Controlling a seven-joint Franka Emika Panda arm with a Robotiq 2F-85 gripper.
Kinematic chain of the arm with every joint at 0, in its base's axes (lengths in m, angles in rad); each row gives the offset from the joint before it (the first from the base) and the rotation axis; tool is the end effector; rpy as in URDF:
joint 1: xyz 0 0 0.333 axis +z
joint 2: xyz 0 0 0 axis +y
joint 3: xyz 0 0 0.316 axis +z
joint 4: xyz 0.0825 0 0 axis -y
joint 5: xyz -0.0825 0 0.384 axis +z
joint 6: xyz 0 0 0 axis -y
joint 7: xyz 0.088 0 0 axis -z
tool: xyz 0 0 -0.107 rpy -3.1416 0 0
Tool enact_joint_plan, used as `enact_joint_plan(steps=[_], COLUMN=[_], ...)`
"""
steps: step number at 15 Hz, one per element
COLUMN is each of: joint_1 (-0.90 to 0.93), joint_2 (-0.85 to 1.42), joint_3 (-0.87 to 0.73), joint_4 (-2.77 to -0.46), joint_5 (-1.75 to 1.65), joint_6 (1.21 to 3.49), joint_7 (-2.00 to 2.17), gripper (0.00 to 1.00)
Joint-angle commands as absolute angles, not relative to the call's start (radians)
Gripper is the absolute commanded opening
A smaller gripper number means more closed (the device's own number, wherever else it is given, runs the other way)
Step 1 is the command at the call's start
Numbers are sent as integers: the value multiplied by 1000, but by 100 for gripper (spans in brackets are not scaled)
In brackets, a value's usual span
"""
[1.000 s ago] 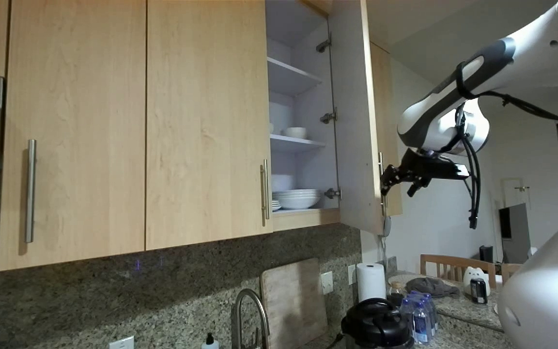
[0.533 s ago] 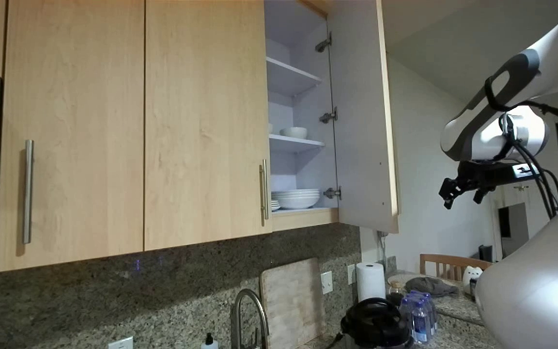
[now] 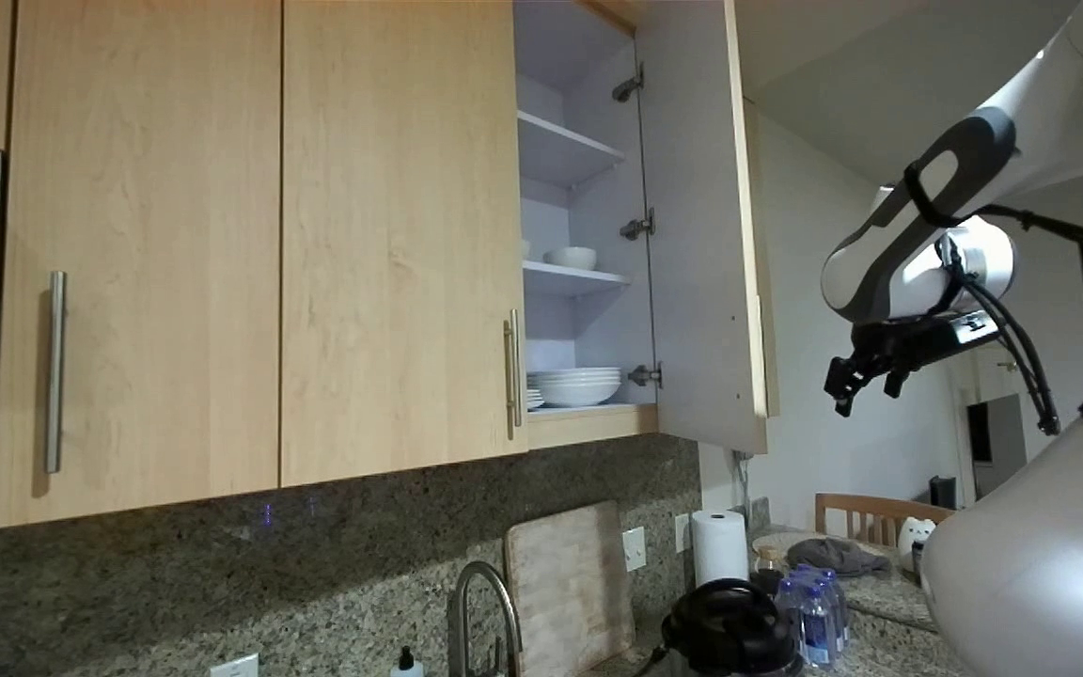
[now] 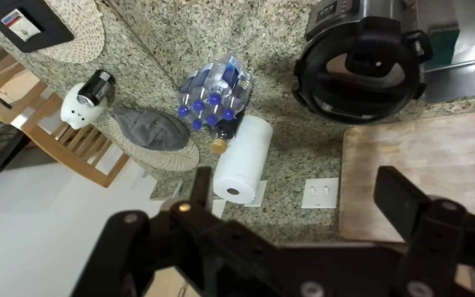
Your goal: Open the right upper cabinet door
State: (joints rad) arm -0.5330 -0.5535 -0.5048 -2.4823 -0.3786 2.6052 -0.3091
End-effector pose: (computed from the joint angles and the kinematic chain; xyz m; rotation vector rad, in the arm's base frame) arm 0.2120 -0.3880 0.5285 2.5740 -0.6342 0.6663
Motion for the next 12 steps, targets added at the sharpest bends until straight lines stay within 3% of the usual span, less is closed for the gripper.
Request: enact_joint_plan(steps=[1,12], joint_1=[-554,-531], joint_2=[-581,-796], joint_3=[-415,-222], joint_4=[-2498,-2604], joint_5=[-441,-600], joint_6=[2551,2342], joint_7=[-323,-246], gripper=[100,100])
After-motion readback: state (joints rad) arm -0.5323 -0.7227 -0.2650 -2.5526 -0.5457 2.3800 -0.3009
